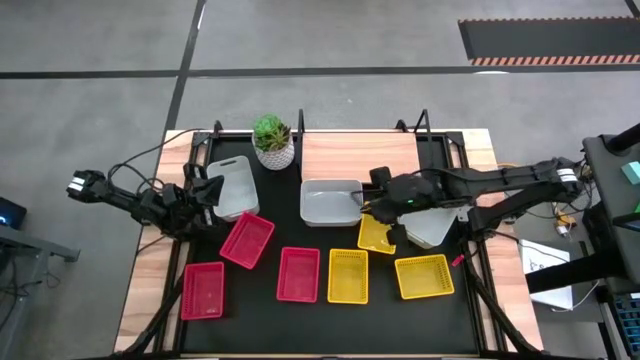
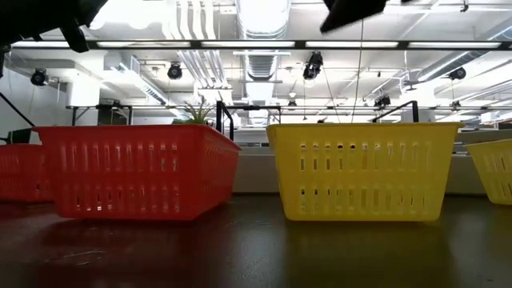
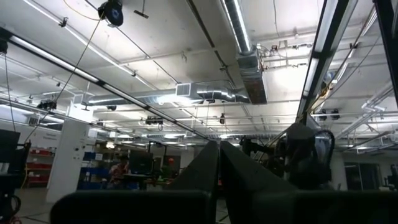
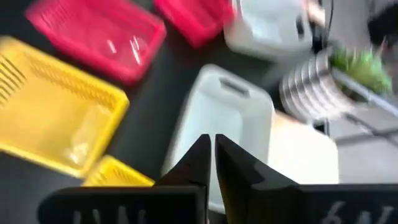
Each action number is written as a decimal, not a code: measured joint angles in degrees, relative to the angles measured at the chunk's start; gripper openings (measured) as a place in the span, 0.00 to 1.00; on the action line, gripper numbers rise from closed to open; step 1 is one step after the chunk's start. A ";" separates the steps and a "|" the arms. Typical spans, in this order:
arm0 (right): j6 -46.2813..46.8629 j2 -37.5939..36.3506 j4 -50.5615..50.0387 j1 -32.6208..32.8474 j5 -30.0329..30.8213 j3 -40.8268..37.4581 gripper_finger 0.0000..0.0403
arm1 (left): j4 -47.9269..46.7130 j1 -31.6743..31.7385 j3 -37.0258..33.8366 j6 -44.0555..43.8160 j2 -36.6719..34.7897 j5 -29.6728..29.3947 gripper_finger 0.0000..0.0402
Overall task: Stack baskets on shelf by color
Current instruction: Put the middle gray bin on the shelf
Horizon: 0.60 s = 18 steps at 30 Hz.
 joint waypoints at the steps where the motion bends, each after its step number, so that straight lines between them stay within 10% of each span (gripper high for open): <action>1: -0.27 1.45 -1.73 -0.39 1.23 1.67 0.07 | -0.06 0.00 -0.02 0.00 0.00 0.00 0.00; 18: -29.55 19.46 -20.03 -8.64 3.15 10.37 0.41 | -0.48 0.00 -0.11 -0.15 1.07 0.01 0.00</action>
